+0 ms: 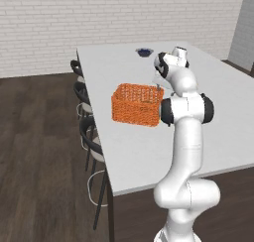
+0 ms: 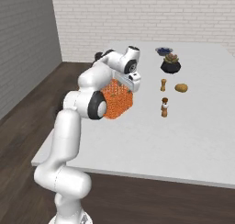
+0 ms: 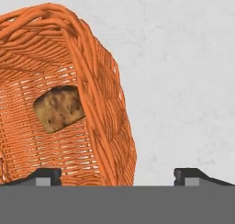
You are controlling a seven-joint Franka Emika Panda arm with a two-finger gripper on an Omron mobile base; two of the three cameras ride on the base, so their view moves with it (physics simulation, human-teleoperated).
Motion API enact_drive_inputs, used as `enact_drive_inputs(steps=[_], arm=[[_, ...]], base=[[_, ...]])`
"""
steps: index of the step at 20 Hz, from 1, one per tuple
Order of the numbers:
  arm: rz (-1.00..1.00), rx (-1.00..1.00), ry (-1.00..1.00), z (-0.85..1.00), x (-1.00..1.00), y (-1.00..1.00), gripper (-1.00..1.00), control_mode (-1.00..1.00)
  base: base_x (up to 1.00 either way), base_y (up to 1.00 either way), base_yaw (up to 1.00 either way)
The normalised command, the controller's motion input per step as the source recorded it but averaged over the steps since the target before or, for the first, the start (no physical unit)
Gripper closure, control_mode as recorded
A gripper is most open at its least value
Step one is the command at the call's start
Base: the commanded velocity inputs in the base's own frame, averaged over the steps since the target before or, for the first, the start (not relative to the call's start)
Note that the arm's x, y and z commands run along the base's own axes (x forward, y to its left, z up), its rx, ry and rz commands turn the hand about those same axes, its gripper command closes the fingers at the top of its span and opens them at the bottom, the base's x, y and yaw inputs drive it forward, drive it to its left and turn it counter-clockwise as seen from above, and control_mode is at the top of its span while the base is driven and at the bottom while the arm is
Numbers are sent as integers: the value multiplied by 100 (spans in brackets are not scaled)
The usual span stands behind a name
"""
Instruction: Open the cabinet, pick up the bread from the cabinet and place it in the basket. Then move the basket to the dining counter.
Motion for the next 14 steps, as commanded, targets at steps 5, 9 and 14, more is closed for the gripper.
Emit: enact_drive_inputs(steps=[5, 9, 14], arm=[[6, -3, -11, 36, -100, 27, -100, -100], [12, -7, -10, 0, -100, 50, -100, -100], [14, -7, -7, 1, -100, 49, -100, -100]], base=[[0, 0, 0], [0, 0, 0], [0, 0, 0]])
